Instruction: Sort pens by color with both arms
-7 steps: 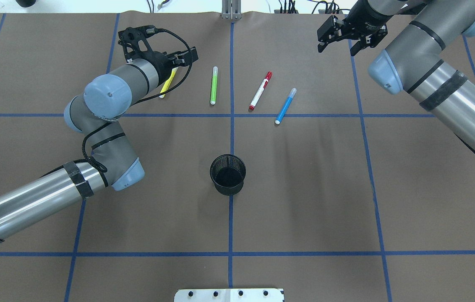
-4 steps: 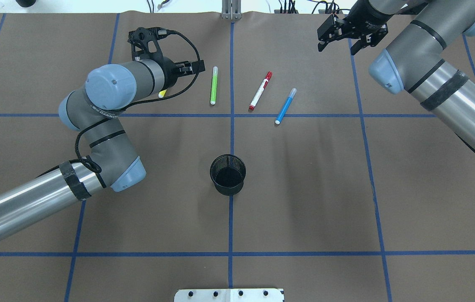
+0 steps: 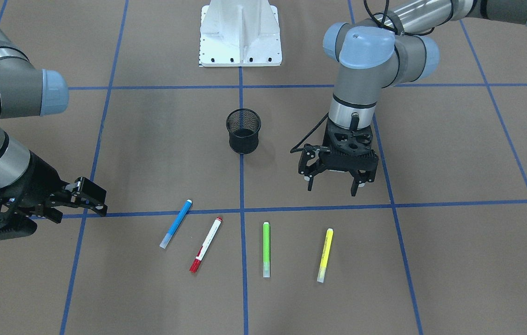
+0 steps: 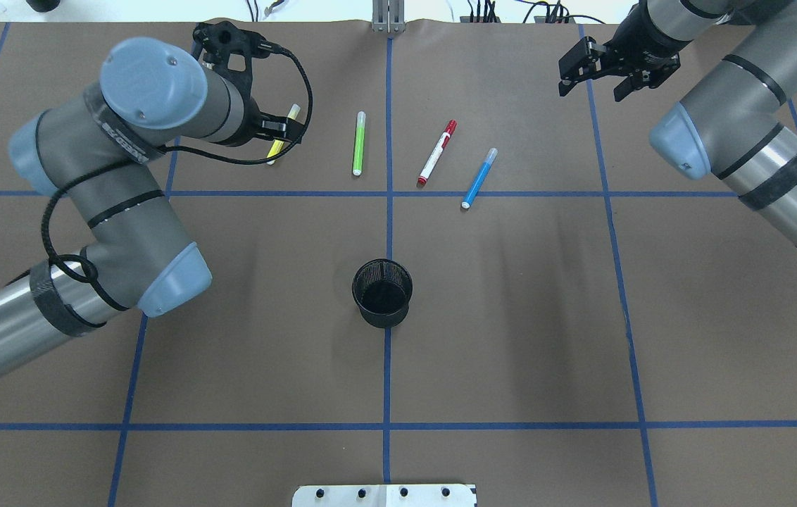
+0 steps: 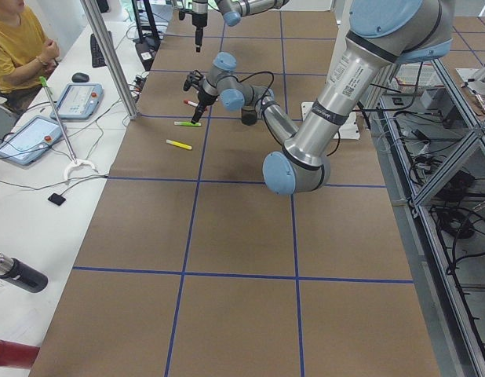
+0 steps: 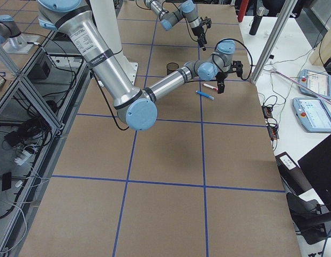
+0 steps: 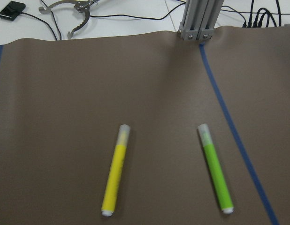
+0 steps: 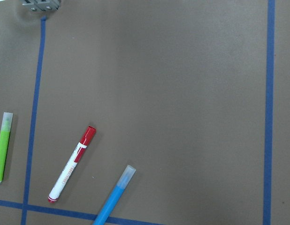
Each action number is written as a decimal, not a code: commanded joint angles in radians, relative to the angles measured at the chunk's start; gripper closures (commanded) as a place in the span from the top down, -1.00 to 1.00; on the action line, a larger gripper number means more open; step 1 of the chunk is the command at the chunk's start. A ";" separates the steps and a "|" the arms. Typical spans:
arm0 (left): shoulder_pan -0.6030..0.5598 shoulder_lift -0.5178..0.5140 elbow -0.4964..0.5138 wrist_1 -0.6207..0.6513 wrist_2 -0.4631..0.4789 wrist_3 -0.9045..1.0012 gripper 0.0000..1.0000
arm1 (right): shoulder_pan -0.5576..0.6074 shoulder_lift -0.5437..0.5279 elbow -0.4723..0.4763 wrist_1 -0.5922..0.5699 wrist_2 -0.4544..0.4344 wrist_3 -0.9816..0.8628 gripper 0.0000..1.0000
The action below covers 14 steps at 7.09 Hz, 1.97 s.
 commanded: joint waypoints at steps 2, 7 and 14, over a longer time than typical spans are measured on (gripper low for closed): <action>-0.247 0.161 -0.049 0.137 -0.275 0.456 0.96 | 0.089 -0.190 0.102 -0.004 0.004 -0.189 0.98; -0.625 0.419 0.048 0.137 -0.489 0.997 0.98 | 0.371 -0.501 0.100 -0.012 0.063 -0.655 0.98; -0.812 0.563 0.060 0.140 -0.561 1.016 0.99 | 0.502 -0.583 0.108 -0.201 0.048 -0.858 0.98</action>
